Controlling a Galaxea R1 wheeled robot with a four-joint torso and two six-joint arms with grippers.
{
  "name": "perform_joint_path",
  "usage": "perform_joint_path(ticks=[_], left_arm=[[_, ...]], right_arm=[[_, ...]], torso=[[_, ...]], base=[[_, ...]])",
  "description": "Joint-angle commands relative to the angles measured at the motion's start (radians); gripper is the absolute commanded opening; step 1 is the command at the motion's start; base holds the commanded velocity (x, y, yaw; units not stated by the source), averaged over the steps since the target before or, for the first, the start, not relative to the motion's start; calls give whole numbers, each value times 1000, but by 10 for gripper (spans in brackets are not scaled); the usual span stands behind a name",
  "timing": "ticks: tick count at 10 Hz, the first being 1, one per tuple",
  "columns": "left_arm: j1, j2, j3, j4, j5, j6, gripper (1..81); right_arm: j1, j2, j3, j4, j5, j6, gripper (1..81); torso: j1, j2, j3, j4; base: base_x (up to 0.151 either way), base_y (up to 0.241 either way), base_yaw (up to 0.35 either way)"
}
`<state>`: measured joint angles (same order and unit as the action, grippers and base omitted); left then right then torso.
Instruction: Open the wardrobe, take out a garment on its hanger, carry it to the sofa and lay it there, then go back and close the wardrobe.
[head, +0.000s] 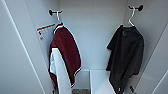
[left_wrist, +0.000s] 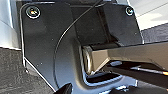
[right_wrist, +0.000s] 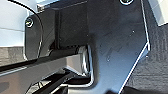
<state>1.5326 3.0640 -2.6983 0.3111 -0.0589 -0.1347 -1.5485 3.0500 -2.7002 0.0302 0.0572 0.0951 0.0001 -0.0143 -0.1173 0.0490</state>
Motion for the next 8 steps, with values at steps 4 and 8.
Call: perform_joint_path(ticks=[4,8], left_arm=[[-31,7,6,14,54,3,811],[-33,7,6,14,54,3,811]], right_arm=[[30,5,2,8,-60,-5,811],[30,5,4,8,-60,-5,811]], torso=[[0,0,0,-73],[0,0,48,-206]], base=[[0,0,0],[0,0,0]])
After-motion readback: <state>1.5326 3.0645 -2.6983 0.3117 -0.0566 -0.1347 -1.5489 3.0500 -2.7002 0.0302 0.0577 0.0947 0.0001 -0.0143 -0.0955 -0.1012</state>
